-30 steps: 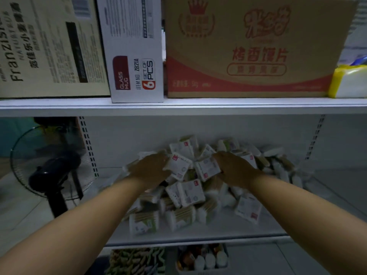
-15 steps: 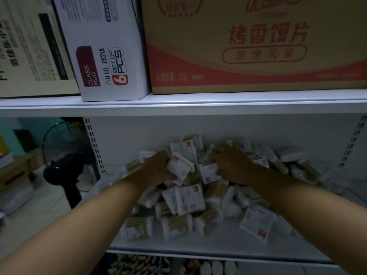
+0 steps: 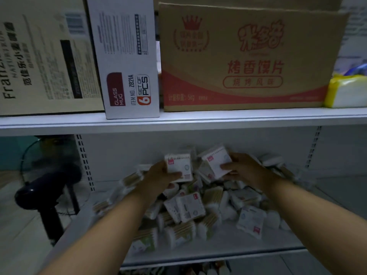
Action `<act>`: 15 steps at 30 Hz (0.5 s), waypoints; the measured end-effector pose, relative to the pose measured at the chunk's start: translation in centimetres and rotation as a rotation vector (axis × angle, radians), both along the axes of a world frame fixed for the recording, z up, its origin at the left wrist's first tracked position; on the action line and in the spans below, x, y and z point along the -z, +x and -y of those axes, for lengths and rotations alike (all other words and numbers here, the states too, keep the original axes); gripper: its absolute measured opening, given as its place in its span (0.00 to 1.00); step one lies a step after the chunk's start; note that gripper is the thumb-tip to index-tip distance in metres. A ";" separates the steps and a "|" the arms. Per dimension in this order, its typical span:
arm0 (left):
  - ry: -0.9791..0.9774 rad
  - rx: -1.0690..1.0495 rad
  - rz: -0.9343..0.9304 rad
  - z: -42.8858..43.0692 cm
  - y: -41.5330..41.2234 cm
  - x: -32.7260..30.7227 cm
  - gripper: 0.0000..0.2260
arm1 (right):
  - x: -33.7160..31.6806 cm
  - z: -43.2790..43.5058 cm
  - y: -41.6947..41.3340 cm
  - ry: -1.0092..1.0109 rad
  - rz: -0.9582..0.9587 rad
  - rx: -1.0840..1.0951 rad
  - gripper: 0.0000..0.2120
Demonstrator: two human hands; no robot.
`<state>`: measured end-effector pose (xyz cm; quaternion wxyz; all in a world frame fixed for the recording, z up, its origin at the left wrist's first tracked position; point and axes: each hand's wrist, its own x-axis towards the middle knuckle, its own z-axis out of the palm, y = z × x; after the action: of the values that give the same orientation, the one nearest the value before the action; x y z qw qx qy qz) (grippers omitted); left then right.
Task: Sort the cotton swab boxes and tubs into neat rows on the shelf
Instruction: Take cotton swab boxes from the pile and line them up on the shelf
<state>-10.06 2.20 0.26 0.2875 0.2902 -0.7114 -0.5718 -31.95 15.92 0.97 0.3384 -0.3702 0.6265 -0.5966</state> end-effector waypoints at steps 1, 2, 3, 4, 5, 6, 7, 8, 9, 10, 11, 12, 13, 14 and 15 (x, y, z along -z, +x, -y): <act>0.036 0.021 -0.022 -0.1 -0.2 0.1 0.13 | 0.1 -0.7 0.4 -0.005 0.076 0.002 0.13; 0.090 0.038 -0.042 -0.3 -0.4 0.3 0.12 | 0.2 -1.4 0.6 -0.001 0.129 0.004 0.14; 0.151 0.064 -0.052 -0.6 -0.8 0.4 0.11 | 0.4 -2.2 0.8 0.002 0.164 0.012 0.15; 0.202 0.106 -0.054 -0.9 -1.2 0.6 0.09 | 0.7 -3.1 1.0 -0.006 0.193 0.029 0.16; 0.227 0.153 -0.045 -1.3 -1.8 0.8 0.09 | 1.0 -4.2 1.1 -0.024 0.219 0.049 0.16; 0.229 0.195 -0.031 -1.8 -2.6 1.1 0.09 | 1.4 -5.4 1.2 -0.042 0.234 0.075 0.16; 0.221 0.227 -0.019 -2.5 -3.4 1.4 0.09 | 1.6 -6.8 1.2 -0.046 0.224 0.114 0.15; 0.218 0.256 -0.013 -3.5 -4.1 1.6 0.10 | 1.8 -8.2 1.2 -0.027 0.193 0.166 0.15; 0.225 0.286 -0.010 -4.6 -4.8 1.8 0.11 | 2.0 -9.7 1.1 0.002 0.159 0.217 0.15; 0.239 0.315 -0.011 -5.8 -5.5 2.0 0.13 | 2.1 -11.1 0.9 0.018 0.136 0.254 0.15; 0.245 0.331 -0.011 -7.1 -6.2 2.1 0.13 | 2.2 -12.5 0.5 0.022 0.124 0.283 0.15; 0.236 0.331 -0.009 -8.3 -7.0 2.2 0.13 | 2.1 -13.9 0.2 0.022 0.113 0.310 0.14; 0.221 0.325 -0.009 -9.3 -7.6 2.2 0.13 | 2.0 -15.1 -0.2 0.025 0.098 0.338 0.14; 0.210 0.321 -0.011 -10.4 -8.4 2.1 0.13 | 1.9 -16.4 -0.6 0.028 0.083 0.367 0.13; 0.200 0.312 -0.009 -11.5 -9.2 2.0 0.12 | 1.8 -17.5 -1.1 0.024 0.073 0.388 0.14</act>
<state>-19.28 13.69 -1.79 0.1680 0.2009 -0.6862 -0.6786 -33.09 33.45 -0.87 0.2442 -0.2166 0.6806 -0.6560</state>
